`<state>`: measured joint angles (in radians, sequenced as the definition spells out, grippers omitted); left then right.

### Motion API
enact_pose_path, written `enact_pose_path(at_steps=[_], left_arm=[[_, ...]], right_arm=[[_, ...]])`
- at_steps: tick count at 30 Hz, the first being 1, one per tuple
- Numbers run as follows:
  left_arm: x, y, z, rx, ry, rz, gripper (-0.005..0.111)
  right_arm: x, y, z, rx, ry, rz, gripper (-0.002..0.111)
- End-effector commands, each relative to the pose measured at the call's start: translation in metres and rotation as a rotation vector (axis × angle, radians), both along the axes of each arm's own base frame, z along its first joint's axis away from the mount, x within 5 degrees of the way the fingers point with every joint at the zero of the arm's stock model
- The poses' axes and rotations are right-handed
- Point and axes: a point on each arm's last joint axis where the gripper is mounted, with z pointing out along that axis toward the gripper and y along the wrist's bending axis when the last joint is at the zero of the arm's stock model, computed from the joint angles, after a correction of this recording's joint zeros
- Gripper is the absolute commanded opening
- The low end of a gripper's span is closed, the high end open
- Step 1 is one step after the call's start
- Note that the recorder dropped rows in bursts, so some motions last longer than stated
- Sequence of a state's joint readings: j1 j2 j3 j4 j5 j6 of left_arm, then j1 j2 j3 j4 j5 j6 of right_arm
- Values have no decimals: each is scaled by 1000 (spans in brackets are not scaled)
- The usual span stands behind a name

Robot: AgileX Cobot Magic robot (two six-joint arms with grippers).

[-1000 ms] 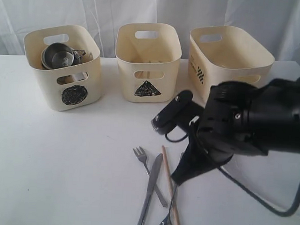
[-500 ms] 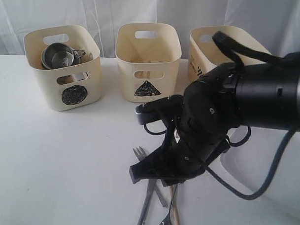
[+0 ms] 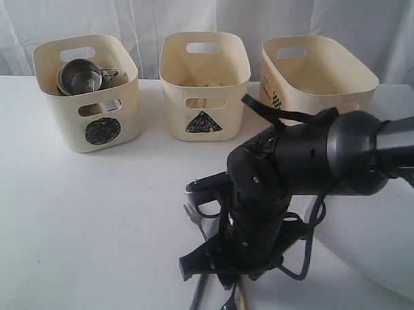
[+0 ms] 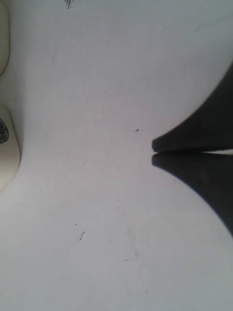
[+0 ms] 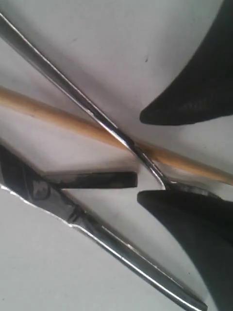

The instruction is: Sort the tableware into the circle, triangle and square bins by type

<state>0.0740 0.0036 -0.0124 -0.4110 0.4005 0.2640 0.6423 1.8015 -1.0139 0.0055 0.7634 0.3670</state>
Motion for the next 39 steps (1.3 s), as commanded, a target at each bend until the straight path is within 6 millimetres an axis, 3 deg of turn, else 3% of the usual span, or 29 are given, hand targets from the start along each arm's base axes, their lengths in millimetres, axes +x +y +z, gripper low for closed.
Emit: enact_pose_path(at_steps=[1,4,12,29,39], left_arm=[[-1,-1,-5,0,31,-8,0],[-1,-1,-5,0,31,-8,0],[-1,-1,-5,0,31,-8,0],[-1,-1,-5,0,31,-8,0],[-1,-1,-5,0,31,-8,0]], right_arm=[[5,2,-6,9,-17,-15,41],[8,4,-9,25,-38,-15,40],[11,6,-10,54,-64,-43,23],[20,12,-8,124,-152,-64,23],[23,15,-14,168,-153,-218,23]])
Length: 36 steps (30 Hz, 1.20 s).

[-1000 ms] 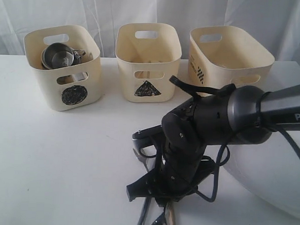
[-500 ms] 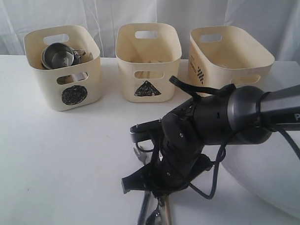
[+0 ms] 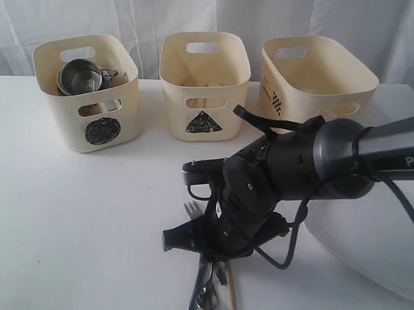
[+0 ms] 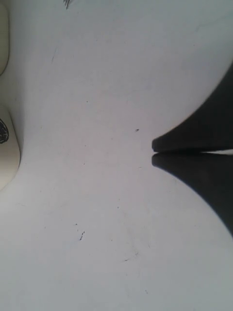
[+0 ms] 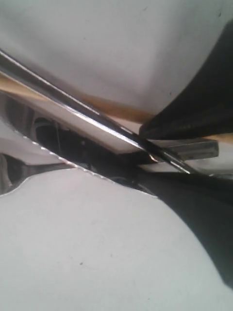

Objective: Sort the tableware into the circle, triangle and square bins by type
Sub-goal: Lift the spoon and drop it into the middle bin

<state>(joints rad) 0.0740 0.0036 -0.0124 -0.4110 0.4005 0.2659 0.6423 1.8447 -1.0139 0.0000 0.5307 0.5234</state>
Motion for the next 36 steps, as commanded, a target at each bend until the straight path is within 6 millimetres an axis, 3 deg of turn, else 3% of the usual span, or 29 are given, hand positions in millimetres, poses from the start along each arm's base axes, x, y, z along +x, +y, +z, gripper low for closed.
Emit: enact_pose_path(at_steps=[1,6,9,14,17,23,27,31,36], left_arm=[[-1,-1,-5,-1,32,-8,0],[-1,-1,-5,-1,30,-7,0],[-1,-1,-5,-1,30,-7,0],[-1,-1,-5,-1,30,-7,0],[-1,-1,-5,-1,25,-4,0],[-1,-1,-5,-1,25,-4,0],[-1,-1,-5,-1,25,-4,0],[-1,-1,-5,-1,25,-4,0],[-1,-1,-5,-1,25,-4,0]], right_arm=[[7,3,-6,45,-19,-79,23],[10,5,-23,51,1,-134,21],[10,5,-22,52,0,-134,0],[8,4,7,92,-47,-132,0],[6,3,43,173,-142,-130,0],[18,-2,118,484,-527,-143,0],[44,-23,162,746,-914,-215,0],[72,-59,164,801,-1133,-399,0],[103,-80,152,895,-1454,-548,0]])
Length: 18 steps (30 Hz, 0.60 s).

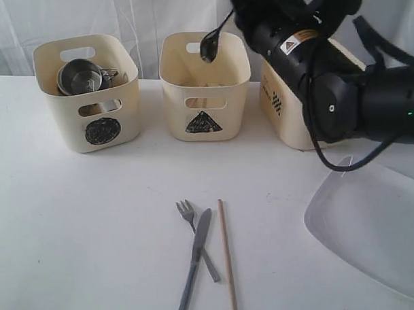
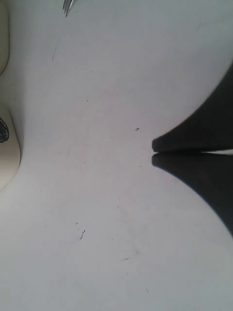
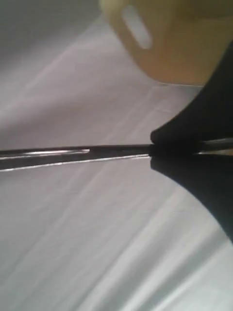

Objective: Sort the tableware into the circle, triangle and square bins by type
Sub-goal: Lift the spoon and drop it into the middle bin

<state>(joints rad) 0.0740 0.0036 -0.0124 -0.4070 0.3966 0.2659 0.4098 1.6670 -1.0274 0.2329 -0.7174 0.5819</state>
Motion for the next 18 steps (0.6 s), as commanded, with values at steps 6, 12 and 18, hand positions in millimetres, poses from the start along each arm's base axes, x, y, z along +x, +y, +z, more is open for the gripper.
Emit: enact_pose_path(at_steps=[6,12,18], left_arm=[[-1,-1,-5,-5,28,-6,0],[-1,-1,-5,-5,28,-6,0],[-1,-1,-5,-5,28,-6,0]], right_arm=[[71,6,-25,46,-232,-73,0],[123,20,-55,-264,-129,-14,0],[139,22,-83,-398,-39,-12,16]])
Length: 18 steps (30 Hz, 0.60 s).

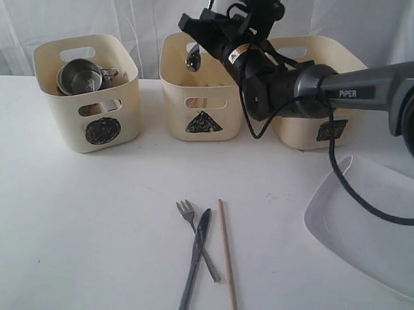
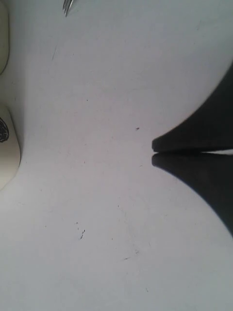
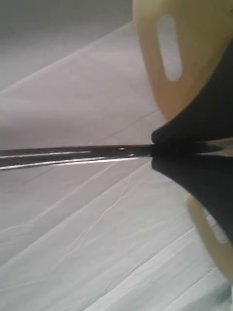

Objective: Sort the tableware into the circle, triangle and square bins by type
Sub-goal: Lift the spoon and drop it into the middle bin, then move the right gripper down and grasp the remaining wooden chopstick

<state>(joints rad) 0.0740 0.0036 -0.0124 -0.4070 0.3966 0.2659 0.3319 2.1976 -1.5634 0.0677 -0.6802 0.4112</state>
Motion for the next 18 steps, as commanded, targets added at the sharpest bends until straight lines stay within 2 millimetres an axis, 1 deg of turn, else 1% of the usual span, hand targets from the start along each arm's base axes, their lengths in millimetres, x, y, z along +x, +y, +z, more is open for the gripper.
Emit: enact_pose_path(at_steps=[1,2,4,6,8,10,11,13,15,17,18], left_arm=[[-1,-1,-5,-5,28,-6,0],[-1,-1,-5,-5,28,-6,0],[-1,-1,-5,-5,28,-6,0],[-1,-1,-5,-5,28,-6,0],[-1,-1,-5,-5,28,-6,0],[-1,-1,-5,-5,28,-6,0],[-1,-1,-5,-5,28,-6,0],[-1,-1,-5,-5,28,-6,0],[-1,-1,-5,-5,28,-6,0],[-1,-1,-5,-5,28,-6,0],[-1,-1,-5,-5,28,-6,0]], right_arm=[[8,-4,-14,-99,36,-10,23],[9,-6,-17,-103,47,-13,29],[9,-6,-19,-106,65,-13,34],[8,-6,-18,-106,69,-12,35],[6,-6,-10,-99,90,-9,35],[1,-7,3,-96,173,1,35],[-3,-10,11,-112,242,5,33],[-18,-14,29,-208,394,23,27],[-36,-24,45,-400,514,56,15],[-53,-31,57,-598,591,105,1],[-62,-34,63,-681,634,132,0]])
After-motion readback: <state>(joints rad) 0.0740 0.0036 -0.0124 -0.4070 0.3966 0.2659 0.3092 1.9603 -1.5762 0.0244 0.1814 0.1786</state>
